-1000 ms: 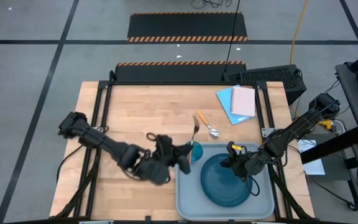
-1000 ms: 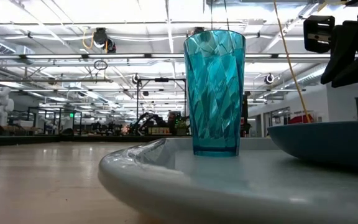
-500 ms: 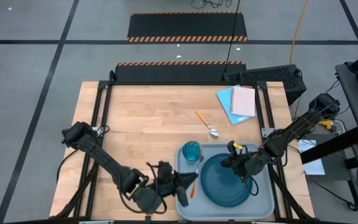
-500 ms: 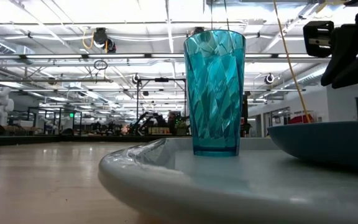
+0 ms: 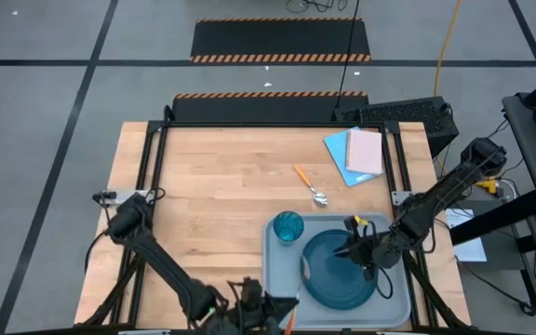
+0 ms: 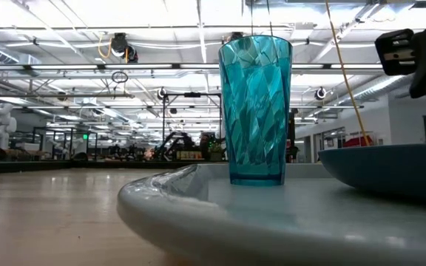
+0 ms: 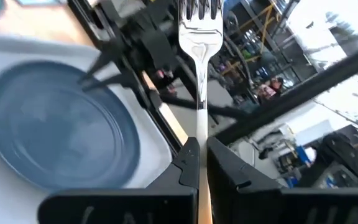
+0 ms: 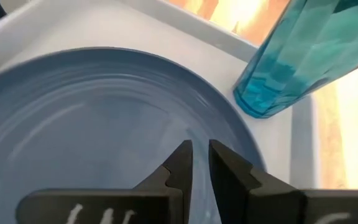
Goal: Pick and place plate/cup/fork/spoon on tray
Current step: Put the orange fork on the gray tray to the left of the blue plate
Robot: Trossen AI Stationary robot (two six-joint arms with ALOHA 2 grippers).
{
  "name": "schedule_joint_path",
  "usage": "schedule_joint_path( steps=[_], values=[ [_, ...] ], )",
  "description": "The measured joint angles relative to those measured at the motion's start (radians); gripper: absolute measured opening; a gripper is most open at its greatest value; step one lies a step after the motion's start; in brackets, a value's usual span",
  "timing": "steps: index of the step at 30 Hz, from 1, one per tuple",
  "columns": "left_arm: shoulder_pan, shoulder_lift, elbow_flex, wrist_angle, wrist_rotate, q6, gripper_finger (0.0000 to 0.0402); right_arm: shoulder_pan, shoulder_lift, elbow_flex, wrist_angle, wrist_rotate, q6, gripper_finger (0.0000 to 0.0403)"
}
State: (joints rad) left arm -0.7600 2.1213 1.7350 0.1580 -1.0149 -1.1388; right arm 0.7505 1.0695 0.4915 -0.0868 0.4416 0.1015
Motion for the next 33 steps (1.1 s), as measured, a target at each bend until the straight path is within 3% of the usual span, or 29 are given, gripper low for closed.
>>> schedule_joint_path(
  steps=[7, 13, 25, 33],
  values=[
    [-0.035, 0.136, 0.23, -0.032, -0.012, 0.076, 0.0009, 0.032, 0.0, 0.0, -0.001, 0.001, 0.042, 0.0043],
    [-0.032, 0.223, 0.4, -0.225, -0.038, 0.058, 0.0009, 0.052, 0.0, 0.0, -0.001, 0.0, 0.044, 0.0043],
    [0.005, 0.244, 0.391, -0.525, -0.023, -0.224, 0.0009, 0.083, -0.082, 0.0, -0.149, 0.001, 0.105, 0.0043],
    [0.05, 0.244, 0.303, -0.557, 0.081, -0.355, 0.0009, 0.083, -0.149, 0.0, -0.241, 0.002, 0.173, 0.0043]
  ],
)
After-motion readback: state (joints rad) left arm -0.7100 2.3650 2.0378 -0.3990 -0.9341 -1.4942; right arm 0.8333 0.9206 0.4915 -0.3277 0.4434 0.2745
